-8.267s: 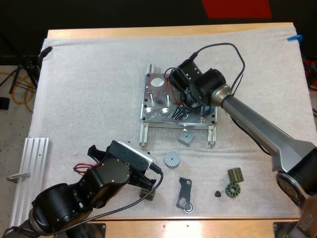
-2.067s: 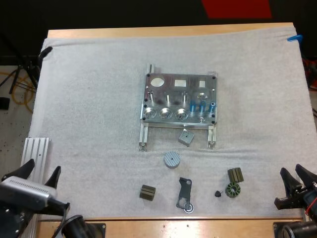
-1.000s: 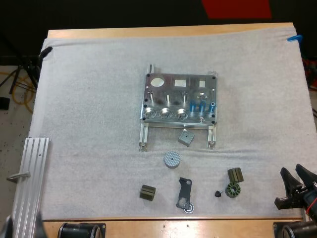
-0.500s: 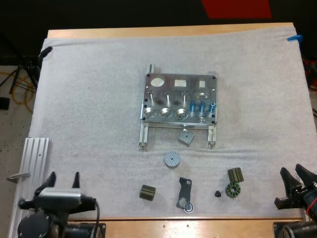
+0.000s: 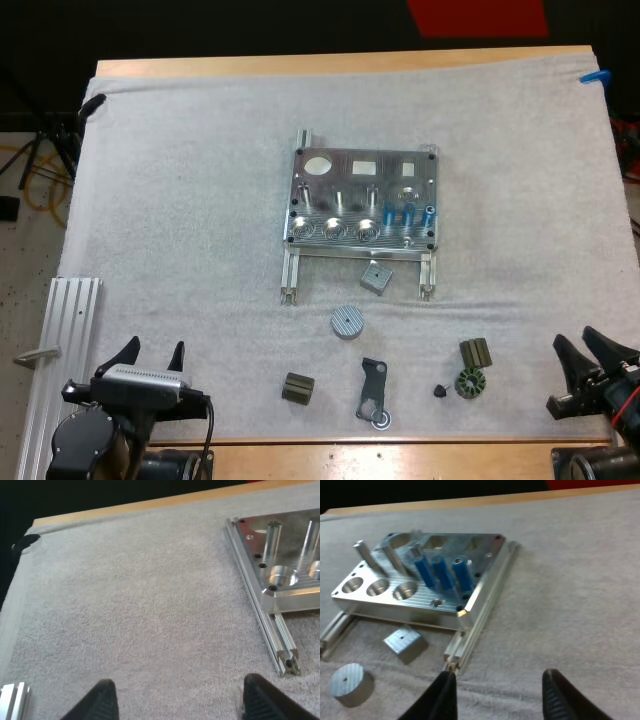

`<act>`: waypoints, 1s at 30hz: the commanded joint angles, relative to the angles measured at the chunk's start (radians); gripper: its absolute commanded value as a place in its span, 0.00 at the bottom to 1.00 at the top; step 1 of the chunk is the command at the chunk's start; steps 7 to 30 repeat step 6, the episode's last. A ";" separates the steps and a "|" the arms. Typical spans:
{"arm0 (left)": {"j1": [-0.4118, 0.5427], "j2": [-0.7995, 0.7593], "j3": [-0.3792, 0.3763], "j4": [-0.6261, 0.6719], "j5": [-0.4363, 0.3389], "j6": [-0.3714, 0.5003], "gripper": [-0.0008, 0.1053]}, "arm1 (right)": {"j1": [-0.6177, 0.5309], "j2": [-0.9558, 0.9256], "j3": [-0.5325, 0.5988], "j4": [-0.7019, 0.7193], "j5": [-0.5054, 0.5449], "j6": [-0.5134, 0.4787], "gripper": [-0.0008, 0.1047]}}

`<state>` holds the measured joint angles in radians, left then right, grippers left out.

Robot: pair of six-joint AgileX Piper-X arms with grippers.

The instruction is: Load cells from right to left

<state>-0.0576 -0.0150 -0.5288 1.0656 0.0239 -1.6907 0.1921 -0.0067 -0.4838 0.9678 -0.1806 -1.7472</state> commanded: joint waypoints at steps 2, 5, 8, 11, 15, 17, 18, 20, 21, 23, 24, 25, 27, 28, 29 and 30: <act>0.000 -0.137 -0.001 -0.018 0.003 -0.001 0.51 | -0.002 -0.044 -0.001 -0.017 -0.032 -0.006 0.34; 0.000 -0.137 -0.001 -0.018 0.003 -0.001 0.51 | -0.002 -0.044 -0.001 -0.017 -0.034 -0.006 0.04; 0.000 -0.137 -0.001 -0.018 0.003 -0.001 0.51 | -0.002 -0.044 -0.001 -0.017 -0.034 -0.006 0.01; 0.000 -0.137 -0.001 -0.018 0.003 -0.001 0.51 | -0.002 -0.044 -0.001 -0.017 -0.034 -0.006 0.01; 0.000 -0.137 -0.001 -0.018 0.003 -0.001 0.51 | -0.002 -0.044 -0.001 -0.017 -0.034 -0.006 0.01; 0.000 -0.137 -0.001 -0.018 0.003 -0.001 0.51 | -0.002 -0.044 -0.001 -0.017 -0.034 -0.006 0.01; 0.000 -0.137 -0.001 -0.018 0.003 -0.001 0.51 | -0.002 -0.044 -0.001 -0.017 -0.034 -0.006 0.01; 0.000 -0.137 -0.001 -0.018 0.003 -0.001 0.51 | -0.002 -0.044 -0.001 -0.017 -0.034 -0.006 0.01; 0.000 -0.137 -0.001 -0.018 0.003 -0.001 0.51 | -0.002 -0.044 -0.001 -0.017 -0.034 -0.006 0.01; 0.000 -0.137 -0.001 -0.018 0.003 -0.001 0.51 | -0.002 -0.044 -0.001 -0.017 -0.034 -0.006 0.01; 0.000 -0.137 -0.001 -0.018 0.003 -0.001 0.51 | -0.002 -0.044 -0.001 -0.017 -0.034 -0.006 0.01; 0.000 -0.137 -0.001 -0.018 0.003 -0.001 0.51 | -0.002 -0.044 -0.001 -0.017 -0.034 -0.006 0.01; 0.000 -0.137 -0.001 -0.018 0.003 -0.001 0.51 | -0.002 -0.044 -0.001 -0.017 -0.034 -0.006 0.01; 0.000 -0.137 -0.001 -0.018 0.003 -0.001 0.51 | -0.002 -0.044 -0.001 -0.017 -0.034 -0.006 0.01; 0.000 -0.137 -0.001 -0.018 0.003 -0.001 0.51 | -0.002 -0.044 -0.001 -0.017 -0.034 -0.006 0.01; 0.000 -0.137 -0.001 -0.018 0.003 -0.001 0.51 | -0.002 -0.044 -0.001 -0.017 -0.034 -0.006 0.01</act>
